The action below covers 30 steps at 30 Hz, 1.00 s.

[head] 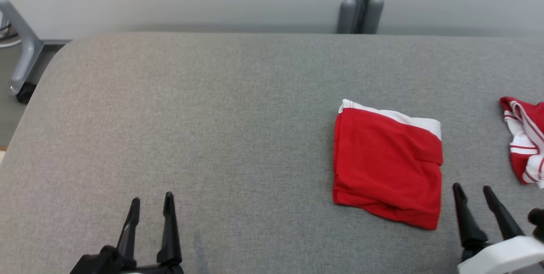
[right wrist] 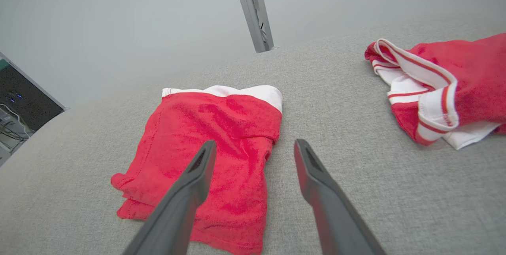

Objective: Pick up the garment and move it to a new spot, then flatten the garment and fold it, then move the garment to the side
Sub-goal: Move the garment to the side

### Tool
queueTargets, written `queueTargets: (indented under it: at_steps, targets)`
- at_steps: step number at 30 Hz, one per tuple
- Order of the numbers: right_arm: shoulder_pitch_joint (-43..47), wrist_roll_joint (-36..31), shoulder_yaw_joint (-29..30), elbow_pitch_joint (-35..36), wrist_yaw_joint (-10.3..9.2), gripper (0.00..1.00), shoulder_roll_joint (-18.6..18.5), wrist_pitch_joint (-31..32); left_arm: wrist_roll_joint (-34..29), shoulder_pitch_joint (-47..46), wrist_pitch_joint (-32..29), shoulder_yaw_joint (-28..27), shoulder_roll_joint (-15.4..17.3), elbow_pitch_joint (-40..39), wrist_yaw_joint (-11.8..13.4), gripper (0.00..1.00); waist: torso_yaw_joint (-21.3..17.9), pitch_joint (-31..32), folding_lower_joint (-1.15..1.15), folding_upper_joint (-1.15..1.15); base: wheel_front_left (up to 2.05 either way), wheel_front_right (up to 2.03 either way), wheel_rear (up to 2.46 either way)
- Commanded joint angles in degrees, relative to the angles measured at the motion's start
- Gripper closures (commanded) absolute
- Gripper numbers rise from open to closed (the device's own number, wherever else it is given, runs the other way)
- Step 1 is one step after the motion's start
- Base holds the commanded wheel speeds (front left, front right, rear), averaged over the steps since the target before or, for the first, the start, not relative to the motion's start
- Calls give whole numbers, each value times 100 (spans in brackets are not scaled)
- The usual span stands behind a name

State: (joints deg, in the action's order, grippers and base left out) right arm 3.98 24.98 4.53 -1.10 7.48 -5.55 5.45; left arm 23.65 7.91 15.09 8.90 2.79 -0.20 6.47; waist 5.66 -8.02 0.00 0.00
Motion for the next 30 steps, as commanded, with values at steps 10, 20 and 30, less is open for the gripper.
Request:
queueTargets:
  at_steps: [10,20,30]
  targets:
    - [695,-1317,-605,-134,1,0,-515,-2029,-466,706,7,-568,22,-145,-185,0,-428,903,0,0,0,0,0]
    - [534,-1828,-239,-76,1,0,-63,-2065,-525,817,7,-597,23,71,-331,0,-303,1053,0,0,0,0,0]
    - [460,-1683,-141,-59,1,0,71,-2068,-440,771,7,-585,22,121,-336,0,-199,1005,0,0,0,0,0]
